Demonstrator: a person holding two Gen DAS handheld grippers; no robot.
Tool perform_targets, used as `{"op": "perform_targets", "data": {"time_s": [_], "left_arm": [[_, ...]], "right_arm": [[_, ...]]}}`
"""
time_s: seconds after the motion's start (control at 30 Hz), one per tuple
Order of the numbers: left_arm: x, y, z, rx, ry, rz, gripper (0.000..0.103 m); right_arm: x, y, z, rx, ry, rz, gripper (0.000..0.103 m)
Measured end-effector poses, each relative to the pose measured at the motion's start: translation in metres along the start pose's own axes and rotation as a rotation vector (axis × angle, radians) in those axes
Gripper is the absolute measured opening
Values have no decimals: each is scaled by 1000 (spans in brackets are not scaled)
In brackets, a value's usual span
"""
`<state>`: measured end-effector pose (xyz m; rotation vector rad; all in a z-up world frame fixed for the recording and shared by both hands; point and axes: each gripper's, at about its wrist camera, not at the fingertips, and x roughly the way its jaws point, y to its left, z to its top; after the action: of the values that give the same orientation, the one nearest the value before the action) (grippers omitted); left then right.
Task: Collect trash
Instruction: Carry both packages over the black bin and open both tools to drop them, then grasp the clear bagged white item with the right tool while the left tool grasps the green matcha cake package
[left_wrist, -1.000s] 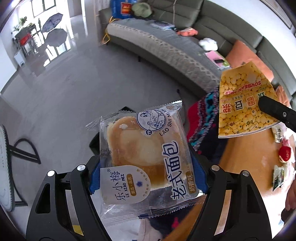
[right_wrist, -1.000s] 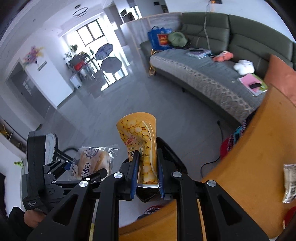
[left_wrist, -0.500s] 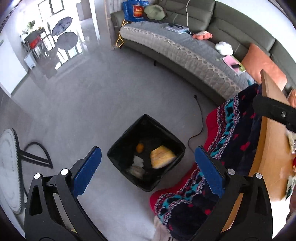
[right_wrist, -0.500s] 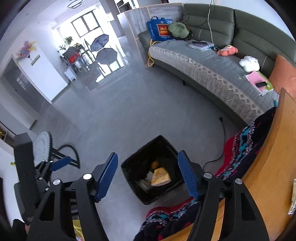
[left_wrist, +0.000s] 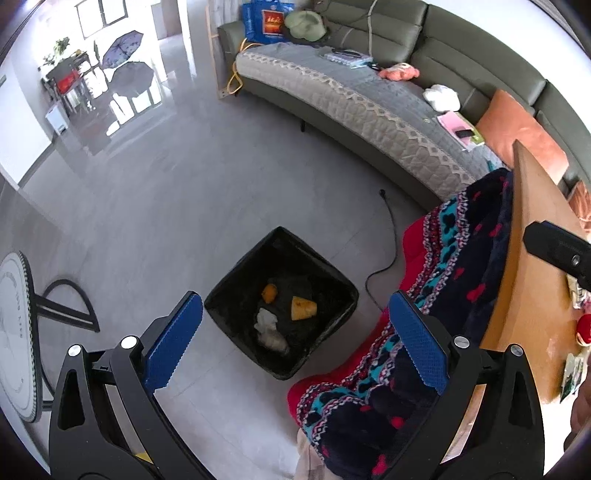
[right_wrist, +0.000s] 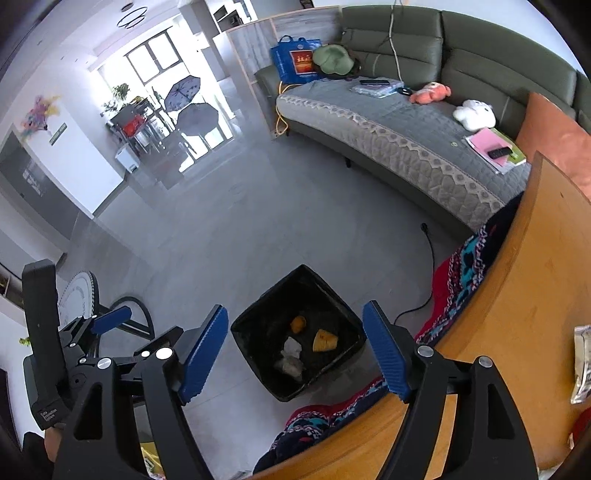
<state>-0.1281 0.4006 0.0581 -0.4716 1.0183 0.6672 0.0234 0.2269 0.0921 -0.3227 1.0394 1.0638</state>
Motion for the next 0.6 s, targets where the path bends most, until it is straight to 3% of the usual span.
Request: {"op": "perform_targets", "data": {"time_s": [0.27, 0.6], "left_arm": [[-18, -50, -2, 91, -24, -61, 98], [-34, -137, -16, 264, -35, -168, 98]], "right_arm": [[-34, -29, -24, 51, -27, 5, 76], [-94, -81, -61, 134, -109, -87, 76]]}}
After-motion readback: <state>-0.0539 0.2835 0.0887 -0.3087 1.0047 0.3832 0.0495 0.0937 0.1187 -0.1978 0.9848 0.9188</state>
